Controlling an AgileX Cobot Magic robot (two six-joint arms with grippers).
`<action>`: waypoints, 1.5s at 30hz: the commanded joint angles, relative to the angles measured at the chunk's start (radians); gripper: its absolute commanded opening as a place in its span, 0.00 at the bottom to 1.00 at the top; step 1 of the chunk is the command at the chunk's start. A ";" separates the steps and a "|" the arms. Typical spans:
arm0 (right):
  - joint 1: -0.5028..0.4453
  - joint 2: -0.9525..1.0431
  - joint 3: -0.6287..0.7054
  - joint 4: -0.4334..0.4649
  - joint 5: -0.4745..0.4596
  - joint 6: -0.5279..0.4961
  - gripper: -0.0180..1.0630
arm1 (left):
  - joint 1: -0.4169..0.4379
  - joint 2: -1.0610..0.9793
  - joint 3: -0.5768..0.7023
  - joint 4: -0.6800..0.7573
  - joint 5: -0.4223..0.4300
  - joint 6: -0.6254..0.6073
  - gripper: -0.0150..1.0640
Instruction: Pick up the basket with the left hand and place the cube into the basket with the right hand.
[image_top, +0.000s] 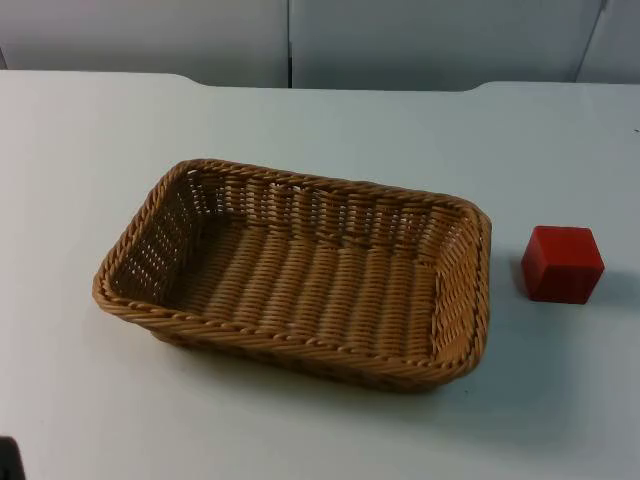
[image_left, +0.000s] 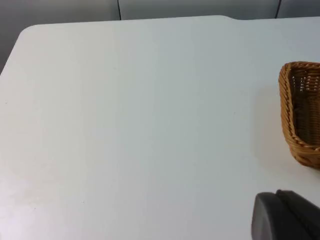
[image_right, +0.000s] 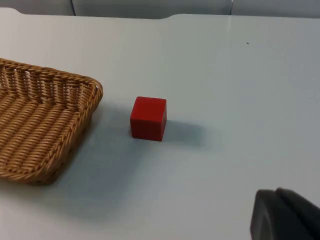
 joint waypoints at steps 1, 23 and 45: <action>0.002 -0.002 0.005 0.005 -0.008 -0.006 0.01 | -0.007 -0.004 0.001 -0.011 -0.005 -0.001 0.01; 0.002 -0.002 0.005 0.005 -0.008 -0.006 0.01 | -0.007 0.529 -0.030 -0.423 -0.276 0.321 0.01; 0.002 -0.002 0.005 0.005 -0.008 -0.006 0.01 | -0.007 1.291 -0.347 -0.591 -0.357 0.569 0.01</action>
